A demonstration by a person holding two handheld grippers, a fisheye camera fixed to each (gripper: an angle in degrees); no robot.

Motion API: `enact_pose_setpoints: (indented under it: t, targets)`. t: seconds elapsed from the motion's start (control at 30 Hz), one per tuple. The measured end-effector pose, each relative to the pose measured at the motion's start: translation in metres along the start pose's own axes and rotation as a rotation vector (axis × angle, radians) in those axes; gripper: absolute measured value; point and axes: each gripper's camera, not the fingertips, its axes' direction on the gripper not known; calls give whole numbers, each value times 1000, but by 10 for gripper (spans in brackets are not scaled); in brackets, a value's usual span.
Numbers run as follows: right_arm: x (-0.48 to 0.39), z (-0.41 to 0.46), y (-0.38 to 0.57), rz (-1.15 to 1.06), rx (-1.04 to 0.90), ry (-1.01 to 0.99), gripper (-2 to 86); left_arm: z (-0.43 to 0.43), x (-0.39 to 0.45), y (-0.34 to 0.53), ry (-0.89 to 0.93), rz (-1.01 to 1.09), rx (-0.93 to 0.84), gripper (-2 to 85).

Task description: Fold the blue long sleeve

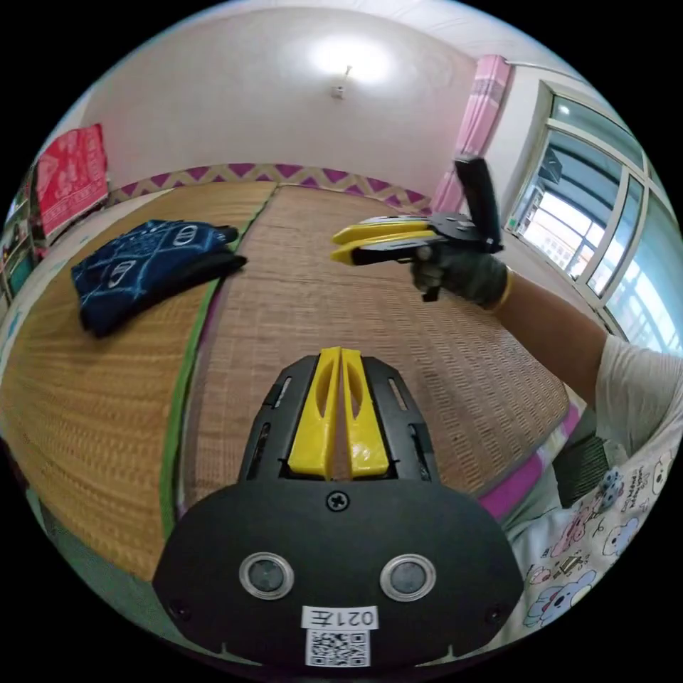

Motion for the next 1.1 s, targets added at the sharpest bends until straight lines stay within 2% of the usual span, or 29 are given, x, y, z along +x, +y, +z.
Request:
enact_pose_setpoints:
  t: [0.07, 0.3, 0.53, 0.6, 0.7, 0.87, 1.0, 1.1]
  targets:
    - [-28, 44, -38, -86, -7, 2, 108, -26, -25, 31, -22, -72, 12, -9]
    - [-136, 179, -138, -500, -57, 198, 111, -72, -73, 92, -18, -196, 7, -10]
    - [-176, 253, -161, -649, -157, 282, 87, -104, -97, 119, -27, -239, 1, -10]
    - [-167, 245, -168, -540, -116, 252, 34, -113, -99, 121, -32, -234, 7, -10]
    - [-139, 209, -174, -362, -23, 126, 17, -129, -100, 123, -40, -225, 16, -9]
    - [-94, 126, -142, -230, 99, 93, 8, -157, -101, 117, -31, -221, 41, -9]
    - [-79, 53, -65, -209, 22, 204, 6, -157, -99, 106, 15, -219, 34, -8]
    - [-86, 11, 13, -178, -63, 200, 6, -137, -91, 96, 138, -223, -12, 1]
